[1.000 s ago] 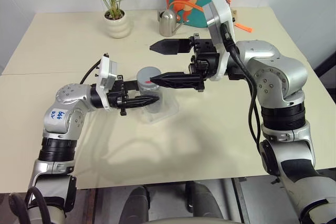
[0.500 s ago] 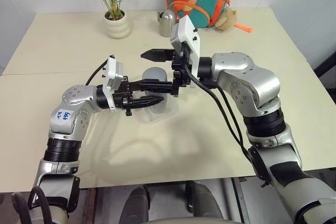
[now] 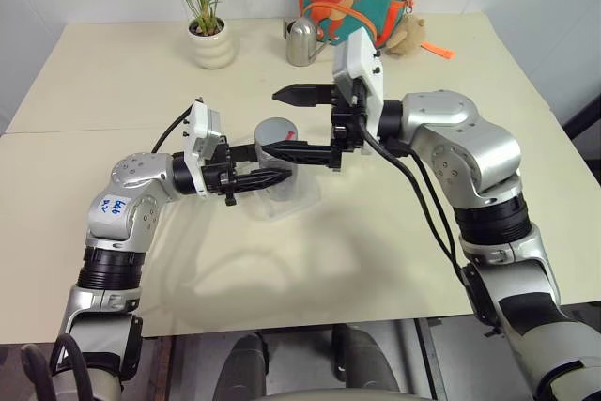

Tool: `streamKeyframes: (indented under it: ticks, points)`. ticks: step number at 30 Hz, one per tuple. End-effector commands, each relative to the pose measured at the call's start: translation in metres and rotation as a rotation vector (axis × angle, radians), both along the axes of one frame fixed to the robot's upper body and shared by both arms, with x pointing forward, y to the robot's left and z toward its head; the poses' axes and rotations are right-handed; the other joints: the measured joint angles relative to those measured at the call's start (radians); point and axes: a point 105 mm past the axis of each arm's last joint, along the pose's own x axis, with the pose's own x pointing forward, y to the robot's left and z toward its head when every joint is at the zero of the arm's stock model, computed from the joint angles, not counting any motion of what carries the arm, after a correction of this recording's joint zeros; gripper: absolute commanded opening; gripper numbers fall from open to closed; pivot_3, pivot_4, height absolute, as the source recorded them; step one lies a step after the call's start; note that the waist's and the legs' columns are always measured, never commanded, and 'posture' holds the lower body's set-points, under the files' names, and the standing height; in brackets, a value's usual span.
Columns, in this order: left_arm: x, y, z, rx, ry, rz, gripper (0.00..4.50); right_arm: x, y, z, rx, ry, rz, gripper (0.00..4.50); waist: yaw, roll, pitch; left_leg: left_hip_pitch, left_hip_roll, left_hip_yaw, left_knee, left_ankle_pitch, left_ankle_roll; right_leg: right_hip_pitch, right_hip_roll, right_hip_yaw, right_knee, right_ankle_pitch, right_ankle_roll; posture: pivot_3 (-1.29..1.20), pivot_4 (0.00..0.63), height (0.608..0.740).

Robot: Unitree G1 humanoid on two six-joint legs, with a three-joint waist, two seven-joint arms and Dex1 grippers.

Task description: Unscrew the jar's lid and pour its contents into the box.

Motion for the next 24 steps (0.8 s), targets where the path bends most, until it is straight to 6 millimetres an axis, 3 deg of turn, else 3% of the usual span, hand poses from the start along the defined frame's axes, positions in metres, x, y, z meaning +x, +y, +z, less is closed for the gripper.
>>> streamKeyframes:
  ticks: [1, 5, 9, 17, 24]
  points:
    - [-0.016, 0.0, 0.019, -0.022, -0.1, -0.058, 1.88, 0.016, -0.039, 0.006, 0.032, 0.018, -0.155, 4.47, 0.0, 0.0, 0.0, 0.0, 0.0, 0.0, 0.0, 0.0, 0.0, 0.0, 0.0, 0.0, 0.0, 0.0, 0.0, 0.0, 0.15, 0.74]
    - [-0.015, 0.004, 0.017, -0.007, -0.102, -0.039, 1.88, 0.009, -0.044, 0.009, 0.048, 0.037, -0.133, 4.47, 0.001, 0.0, 0.0, 0.0, 0.0, 0.001, 0.0, 0.0, 0.001, 0.0, 0.0, 0.001, 0.0, 0.0, 0.0, 0.0, 0.15, 0.74]
    - [-0.013, 0.004, 0.017, -0.007, -0.104, -0.033, 1.88, 0.0, -0.037, 0.015, 0.067, 0.046, -0.059, 4.47, -0.005, 0.0, 0.0, 0.002, 0.001, 0.002, 0.0, 0.0, 0.001, 0.0, 0.002, 0.002, 0.0, 0.0, 0.0, 0.0, 0.15, 0.74]
    - [-0.014, -0.002, 0.014, -0.006, -0.092, -0.052, 1.88, -0.04, 0.01, 0.029, 0.113, 0.064, 0.209, 4.47, -0.001, 0.0, 0.0, 0.002, 0.004, 0.002, 0.0, 0.0, 0.001, 0.0, 0.005, 0.003, 0.001, 0.001, -0.001, 0.0, 0.15, 0.74]
    - [-0.014, -0.004, 0.013, -0.006, -0.087, -0.063, 1.88, -0.013, 0.039, 0.013, 0.045, 0.077, 0.055, 4.47, 0.001, 0.0, 0.0, 0.003, 0.004, 0.002, 0.0, 0.0, 0.0, 0.0, 0.006, 0.004, 0.002, 0.001, -0.003, 0.0, 0.15, 0.74]
